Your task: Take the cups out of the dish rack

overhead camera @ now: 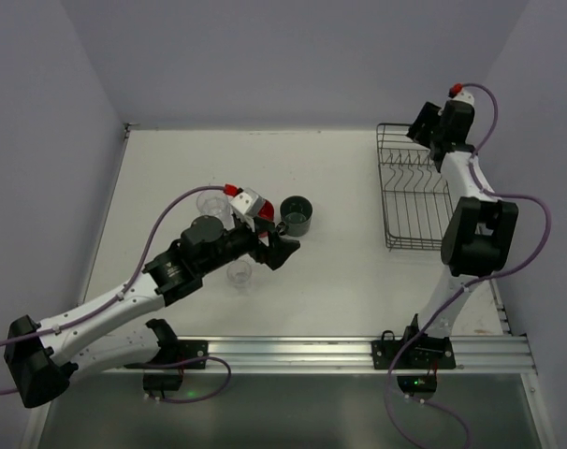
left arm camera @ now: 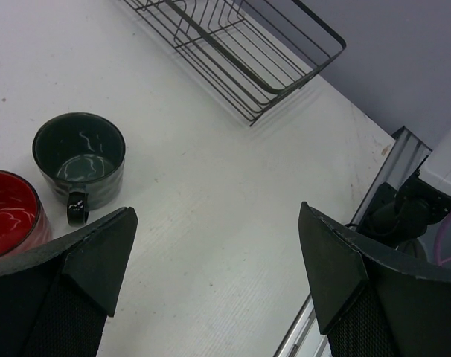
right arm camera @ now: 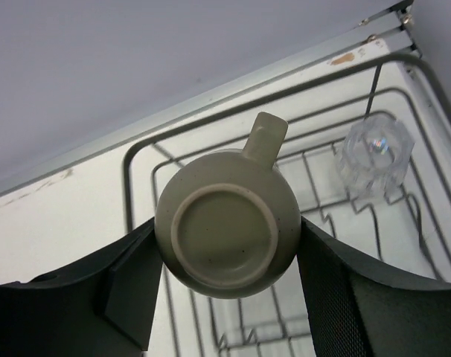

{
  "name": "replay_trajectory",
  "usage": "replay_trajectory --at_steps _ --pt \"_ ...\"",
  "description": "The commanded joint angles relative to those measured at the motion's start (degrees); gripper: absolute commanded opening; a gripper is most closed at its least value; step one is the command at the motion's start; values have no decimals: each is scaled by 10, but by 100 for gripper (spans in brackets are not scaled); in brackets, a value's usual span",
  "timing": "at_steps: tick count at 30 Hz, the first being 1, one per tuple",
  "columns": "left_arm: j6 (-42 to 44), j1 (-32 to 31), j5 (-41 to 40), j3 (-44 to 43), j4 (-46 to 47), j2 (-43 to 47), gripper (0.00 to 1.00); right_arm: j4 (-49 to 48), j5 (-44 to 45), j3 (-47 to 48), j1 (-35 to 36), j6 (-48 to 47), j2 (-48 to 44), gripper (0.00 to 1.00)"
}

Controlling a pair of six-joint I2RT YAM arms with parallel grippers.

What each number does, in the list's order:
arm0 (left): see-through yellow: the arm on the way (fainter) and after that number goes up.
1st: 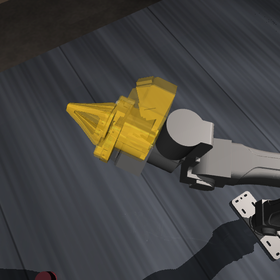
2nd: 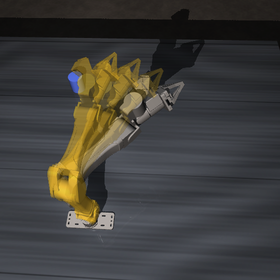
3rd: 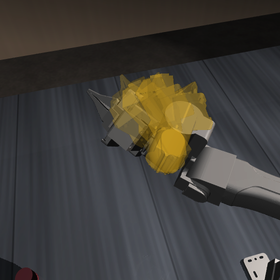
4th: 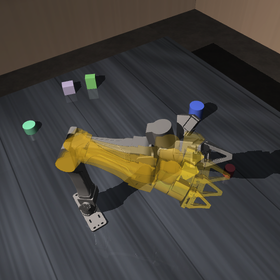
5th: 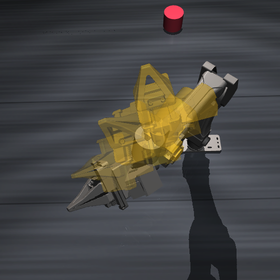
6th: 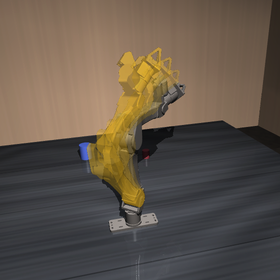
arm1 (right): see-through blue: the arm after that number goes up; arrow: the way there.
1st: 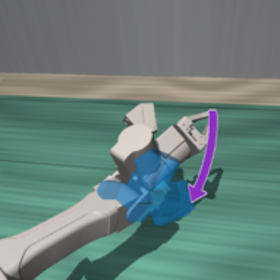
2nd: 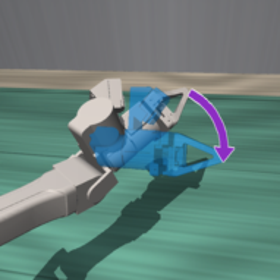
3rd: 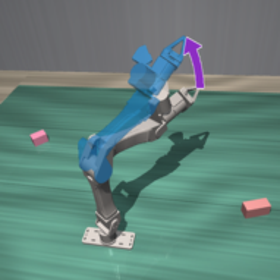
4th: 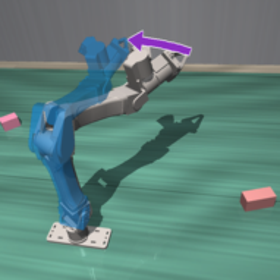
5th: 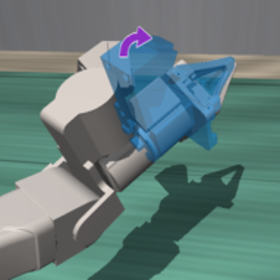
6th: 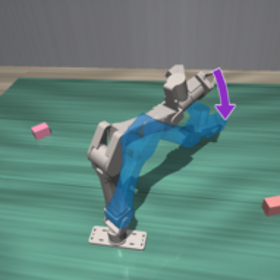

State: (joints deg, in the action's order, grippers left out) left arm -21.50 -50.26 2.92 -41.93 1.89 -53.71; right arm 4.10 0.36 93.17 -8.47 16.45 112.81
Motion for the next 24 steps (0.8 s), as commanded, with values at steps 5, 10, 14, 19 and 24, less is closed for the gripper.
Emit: replay_trajectory --at_steps 5,10,14,19,24 --pt "-39 1 45 -40 122 -44 93 -147 -160 -220 30 196 -289 47" --pt "-83 0 71 -46 159 -77 90 -262 -247 -407 132 311 -416 47" --pt "-104 0 69 -47 190 -94 87 -426 -326 -563 178 462 -479 47" --pt "-114 0 83 -47 224 -127 86 -553 -349 -656 232 558 -537 48" --pt "-120 -7 85 -39 250 -142 84 -599 -353 -708 254 596 -559 48"
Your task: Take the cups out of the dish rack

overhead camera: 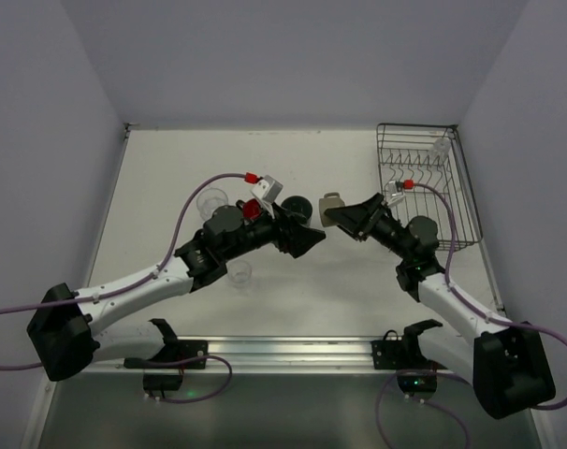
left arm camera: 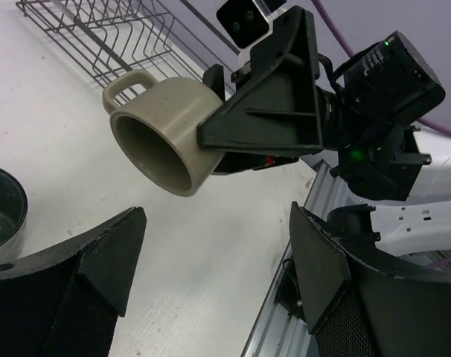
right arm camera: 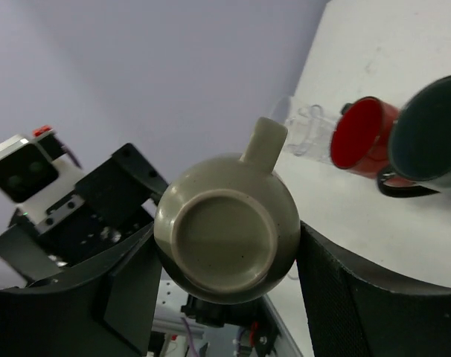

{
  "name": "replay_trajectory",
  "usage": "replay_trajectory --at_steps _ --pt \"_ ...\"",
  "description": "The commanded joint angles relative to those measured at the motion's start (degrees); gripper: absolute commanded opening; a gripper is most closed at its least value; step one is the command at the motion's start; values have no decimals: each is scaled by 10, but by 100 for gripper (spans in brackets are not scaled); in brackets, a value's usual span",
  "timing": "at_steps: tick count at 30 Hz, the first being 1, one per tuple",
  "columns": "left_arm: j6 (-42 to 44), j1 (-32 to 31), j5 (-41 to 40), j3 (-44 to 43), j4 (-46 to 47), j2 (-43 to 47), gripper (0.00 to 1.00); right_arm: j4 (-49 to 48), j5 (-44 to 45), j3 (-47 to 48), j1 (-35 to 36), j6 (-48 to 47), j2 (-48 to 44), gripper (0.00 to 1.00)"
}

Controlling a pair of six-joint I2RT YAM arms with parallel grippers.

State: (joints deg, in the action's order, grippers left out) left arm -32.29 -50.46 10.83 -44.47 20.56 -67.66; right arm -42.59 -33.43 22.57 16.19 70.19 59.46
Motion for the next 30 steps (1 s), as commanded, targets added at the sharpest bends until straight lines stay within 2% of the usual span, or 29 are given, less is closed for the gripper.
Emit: replay_trajectory --at_steps 1,6,8,11,13,15,16,17,19,21,22,23,25,27,29,30 --pt "-14 -8 9 -14 69 -5 83 -139 -18 -11 13 63 -23 48" --pt "-26 -13 24 -16 91 -30 76 -242 -31 -37 23 128 10 48" --pt "-23 -17 24 -17 106 -31 73 -255 -33 -38 30 136 26 48" --pt "-20 -20 23 -17 119 -33 63 -259 -24 -45 46 137 36 49" --pt "-17 -23 22 -18 126 -43 48 -281 -20 -51 55 147 45 49" --pt "-16 -25 24 -19 127 -49 38 -297 -21 -53 59 156 52 49" --pt "-16 -25 24 -19 128 -51 30 -304 -26 -51 60 159 56 49" --pt "-13 -25 21 -18 130 -52 15 -306 -30 -49 60 161 59 49" --pt "-10 -26 8 -15 128 -49 3 -303 -37 -47 61 162 61 49" --pt "-1 -27 -1 -13 105 -37 0 -304 -38 -52 61 165 57 56" --pt "4 -28 -4 -13 93 -33 0 -303 -39 -57 61 165 53 63" --pt "14 -30 -6 -11 79 -22 0 -298 -43 -60 61 162 49 77" --pt "32 -44 -29 -11 24 -10 0 -289 -49 -66 59 159 33 94" --pt "67 -72 -55 -14 -54 14 0 -261 -53 -68 54 144 18 99" --pt "93 -94 -96 -31 -117 32 0 -199 -52 -69 47 111 -14 99" --pt "99 -99 -105 -39 -189 38 0 -171 -47 -69 45 95 -27 99"
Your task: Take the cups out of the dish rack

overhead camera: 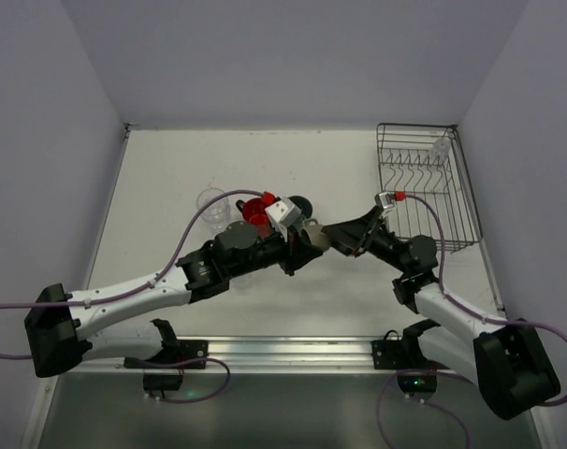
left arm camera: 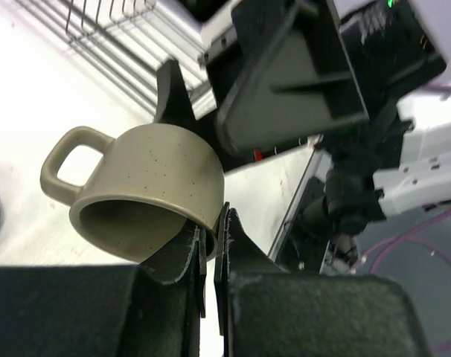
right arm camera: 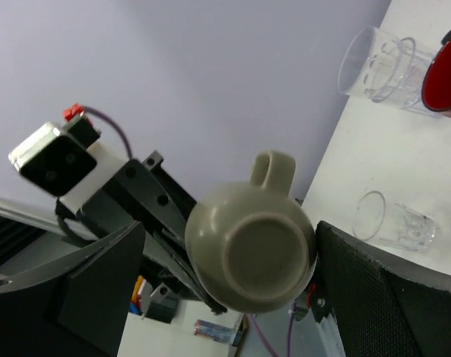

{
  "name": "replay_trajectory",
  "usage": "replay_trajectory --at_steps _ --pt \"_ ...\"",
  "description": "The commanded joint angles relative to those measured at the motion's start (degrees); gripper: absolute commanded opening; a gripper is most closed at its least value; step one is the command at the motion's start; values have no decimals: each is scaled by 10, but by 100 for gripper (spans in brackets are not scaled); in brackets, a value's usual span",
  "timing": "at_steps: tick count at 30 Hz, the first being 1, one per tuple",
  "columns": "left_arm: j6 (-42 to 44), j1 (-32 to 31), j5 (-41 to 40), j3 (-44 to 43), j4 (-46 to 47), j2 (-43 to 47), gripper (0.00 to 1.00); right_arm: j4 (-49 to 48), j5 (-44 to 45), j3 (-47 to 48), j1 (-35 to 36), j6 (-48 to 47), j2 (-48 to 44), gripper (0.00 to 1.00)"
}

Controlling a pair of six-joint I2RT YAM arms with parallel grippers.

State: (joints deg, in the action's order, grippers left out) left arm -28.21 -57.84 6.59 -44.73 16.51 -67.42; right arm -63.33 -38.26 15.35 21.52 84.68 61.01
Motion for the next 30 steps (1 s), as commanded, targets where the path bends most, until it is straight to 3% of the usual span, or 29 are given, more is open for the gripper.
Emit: replay_trajectory --at_steps 1,4,5,8,10,20,25,30 --pt "61 -29 -91 -45 -189 42 0 73 7 9 -12 -68 -75 99" --pt "62 -31 -114 -87 -322 56 0 319 76 62 -17 -200 -154 99" --pt "61 -31 -116 -96 -352 50 0 458 108 82 -17 -277 -173 99" --pt "59 -32 -109 -107 -434 11 0 615 257 126 -17 -383 -231 99" --pt "61 -33 -100 -106 -444 -17 0 658 338 142 -17 -413 -251 99" --pt "86 -65 -163 -212 -534 -232 0 759 493 149 -17 -488 -298 99" --pt "95 -68 -182 -241 -558 -288 1 761 517 137 -19 -504 -312 99" --pt "104 -68 -199 -262 -569 -330 9 760 544 129 -20 -510 -324 99"
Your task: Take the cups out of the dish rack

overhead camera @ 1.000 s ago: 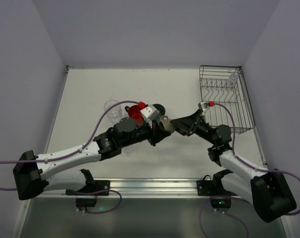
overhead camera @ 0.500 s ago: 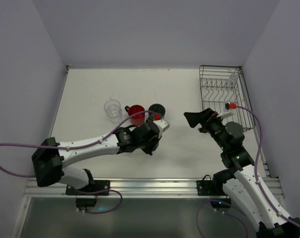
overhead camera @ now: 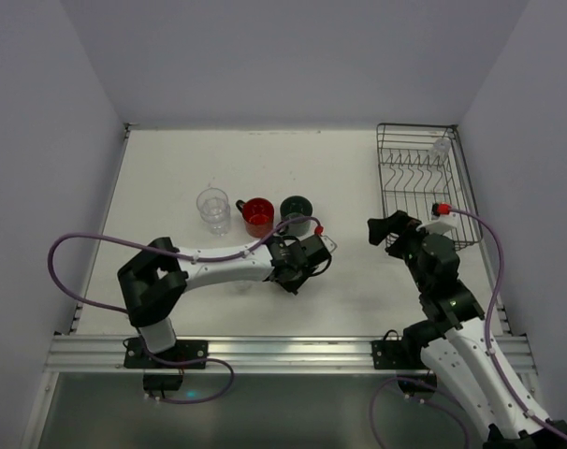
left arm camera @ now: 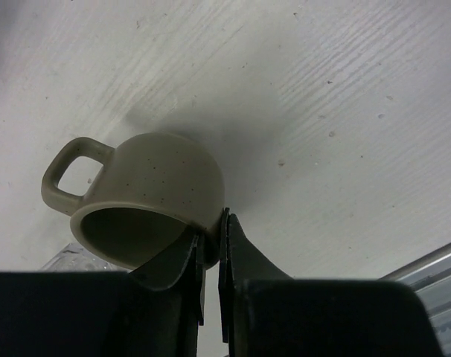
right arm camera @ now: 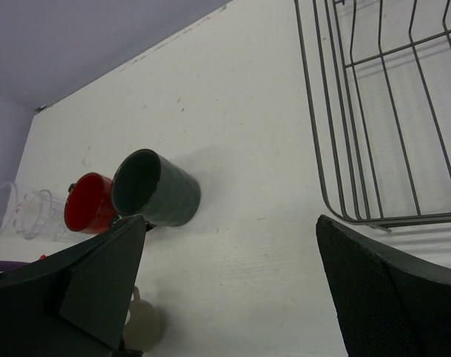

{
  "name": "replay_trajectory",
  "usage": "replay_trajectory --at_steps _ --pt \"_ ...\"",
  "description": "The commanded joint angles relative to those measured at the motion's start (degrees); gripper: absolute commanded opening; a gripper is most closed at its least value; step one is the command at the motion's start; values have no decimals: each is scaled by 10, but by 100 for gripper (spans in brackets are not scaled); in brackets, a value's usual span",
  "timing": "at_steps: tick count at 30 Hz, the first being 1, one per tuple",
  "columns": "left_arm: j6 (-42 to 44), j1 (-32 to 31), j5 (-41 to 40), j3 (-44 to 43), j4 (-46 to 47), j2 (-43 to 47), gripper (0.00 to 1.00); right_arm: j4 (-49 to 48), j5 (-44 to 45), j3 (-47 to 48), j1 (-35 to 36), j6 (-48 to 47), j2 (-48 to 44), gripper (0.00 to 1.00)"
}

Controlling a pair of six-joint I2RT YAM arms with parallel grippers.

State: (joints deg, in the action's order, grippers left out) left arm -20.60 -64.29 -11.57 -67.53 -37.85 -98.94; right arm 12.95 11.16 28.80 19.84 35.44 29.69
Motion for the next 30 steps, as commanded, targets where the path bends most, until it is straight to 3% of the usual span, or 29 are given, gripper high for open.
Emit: replay_trajectory --at_steps 1,8,17,21,24,27,30 --pt "29 -4 -22 -41 -28 -28 13 -3 57 -8 -3 -14 -17 99" --pt "30 -4 -39 -59 -38 -43 27 -3 74 -5 -9 -13 -53 97" --pt "28 -4 -74 -74 -42 -15 49 9 33 56 -16 -12 -24 86" --pt "19 -3 -129 -81 -11 62 64 8 37 85 -38 -20 18 78" --pt "25 -4 -144 -83 45 136 74 -16 -36 110 -98 -18 61 72" --pt "34 -4 -138 -74 84 223 85 -24 -80 156 -163 -25 141 68" --pt "50 -4 -114 -24 127 324 90 -34 -57 208 -196 -28 230 66"
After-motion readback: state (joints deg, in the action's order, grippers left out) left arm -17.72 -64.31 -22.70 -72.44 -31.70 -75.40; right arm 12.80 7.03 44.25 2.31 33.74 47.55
